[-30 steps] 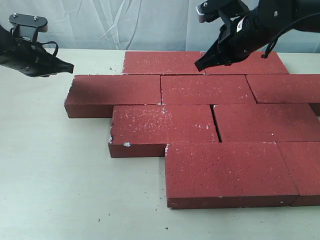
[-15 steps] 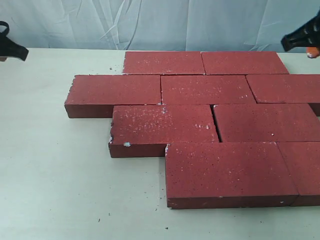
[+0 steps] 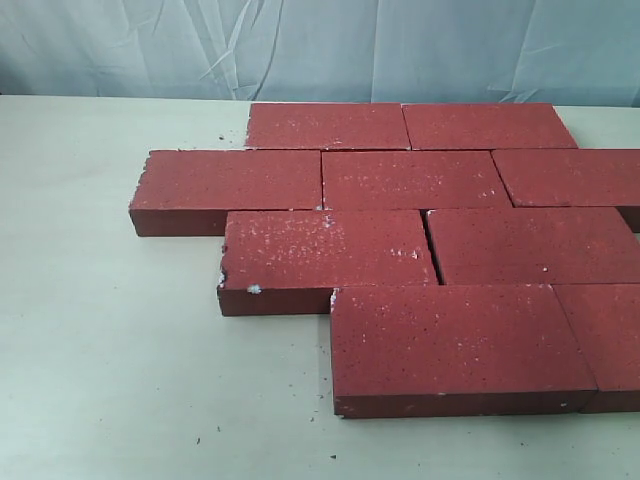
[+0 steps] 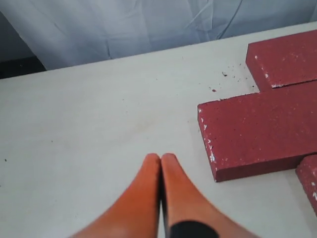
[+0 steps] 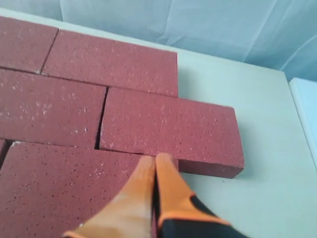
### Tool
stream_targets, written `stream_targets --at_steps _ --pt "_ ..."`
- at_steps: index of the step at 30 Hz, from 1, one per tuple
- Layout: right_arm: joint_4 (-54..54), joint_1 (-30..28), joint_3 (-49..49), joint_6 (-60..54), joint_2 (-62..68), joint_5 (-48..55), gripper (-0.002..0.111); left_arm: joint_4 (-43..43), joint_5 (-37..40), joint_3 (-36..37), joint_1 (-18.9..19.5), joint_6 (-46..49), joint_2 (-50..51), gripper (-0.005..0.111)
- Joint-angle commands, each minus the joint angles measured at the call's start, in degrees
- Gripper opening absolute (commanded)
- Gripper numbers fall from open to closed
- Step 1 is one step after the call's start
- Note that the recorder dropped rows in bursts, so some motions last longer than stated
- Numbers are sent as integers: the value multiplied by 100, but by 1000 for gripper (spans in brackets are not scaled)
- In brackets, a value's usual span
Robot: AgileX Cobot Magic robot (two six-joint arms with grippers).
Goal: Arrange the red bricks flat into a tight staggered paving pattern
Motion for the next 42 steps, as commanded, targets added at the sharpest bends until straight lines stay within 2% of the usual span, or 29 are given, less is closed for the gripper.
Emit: stream_targets --at_steps 1,6,10,15,19,29,37,42 --pt "64 -18 520 7 -847 -666 -1 -141 -321 312 -7 -43 -787 0" --pt "63 -18 1128 11 -1688 -1066 -1 -280 -904 923 -7 -43 -1689 0" --pt "63 -18 1592 11 -2347 -1479 -1 -293 -1049 1381 -7 -43 -2391 0" --pt "194 -18 1842 11 -2961 -1775 -1 -418 -1049 1690 -7 -43 -3067 0" --pt "301 -18 1867 11 -3268 -1753 -1 -506 -647 1733 -7 -43 -3442 0" --pt "678 -18 1867 20 -3361 -1883 -1 -896 -173 1733 -7 -43 -3891 0" --pt "678 -18 1867 20 -3361 -1883 -1 -415 -148 1733 -7 -18 -3926 0" --pt "678 -18 1867 20 -3361 -1883 -1 -415 -148 1733 -7 -18 -3926 0"
